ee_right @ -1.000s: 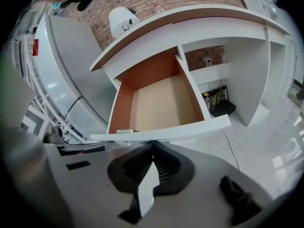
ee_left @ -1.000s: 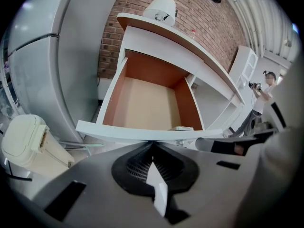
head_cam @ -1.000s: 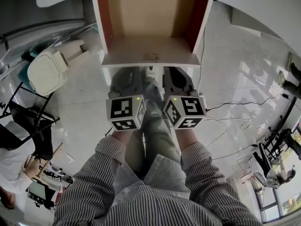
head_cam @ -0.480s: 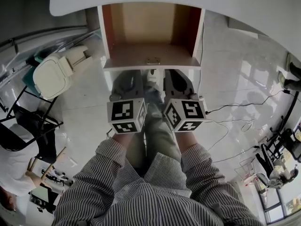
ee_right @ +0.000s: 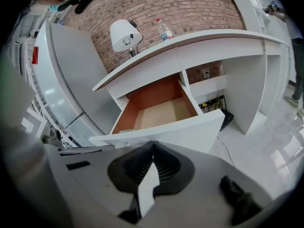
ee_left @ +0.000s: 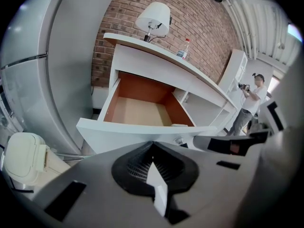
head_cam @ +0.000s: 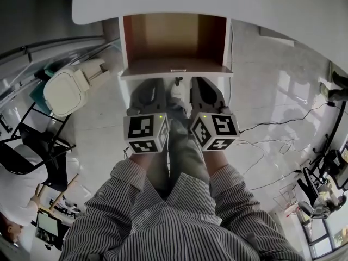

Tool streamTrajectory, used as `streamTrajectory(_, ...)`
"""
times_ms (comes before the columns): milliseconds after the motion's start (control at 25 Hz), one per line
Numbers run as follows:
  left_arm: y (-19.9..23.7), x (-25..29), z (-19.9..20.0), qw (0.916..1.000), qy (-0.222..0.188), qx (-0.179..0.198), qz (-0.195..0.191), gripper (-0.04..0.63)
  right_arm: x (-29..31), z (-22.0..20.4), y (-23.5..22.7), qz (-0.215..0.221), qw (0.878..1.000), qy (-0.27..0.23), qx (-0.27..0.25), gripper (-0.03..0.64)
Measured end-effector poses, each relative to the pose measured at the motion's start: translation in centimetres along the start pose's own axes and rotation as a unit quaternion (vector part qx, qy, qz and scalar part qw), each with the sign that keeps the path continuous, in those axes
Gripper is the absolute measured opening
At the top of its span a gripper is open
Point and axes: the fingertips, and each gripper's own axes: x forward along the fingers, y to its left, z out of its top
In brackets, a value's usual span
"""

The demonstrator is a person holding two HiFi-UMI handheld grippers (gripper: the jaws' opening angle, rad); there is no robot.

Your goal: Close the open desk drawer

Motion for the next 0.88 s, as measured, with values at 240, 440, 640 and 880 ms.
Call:
streamTrajectory(240,-0.3,-0.4,1.5,0.9998,-0.016,0.013,-0.007,0.012,-0.3,1.6,0.4,0.002,1.0,-0.02,0.0,0.015)
streamTrajectory(440,-0.6,-0.6,2.6,0.9995,-0.023,0.016,-0.012,0.012,-0.5,2.7,0.6,0.005,0.999,-0.03,-0.01,0.017)
streamTrajectory(640,-0.2,-0.6,2.2,0.9997,-0.013,0.018,-0.008,0.012,-0.3,2.3,0.8,0.0,1.0,-0.014,-0.003,0.017)
streamTrajectory(880,-0.3,-0.5,2.9,0.9998,-0.01,0.014,-0.008,0.012,-0.2,2.8,0.7,-0.001,1.0,-0.011,-0.003,0.017)
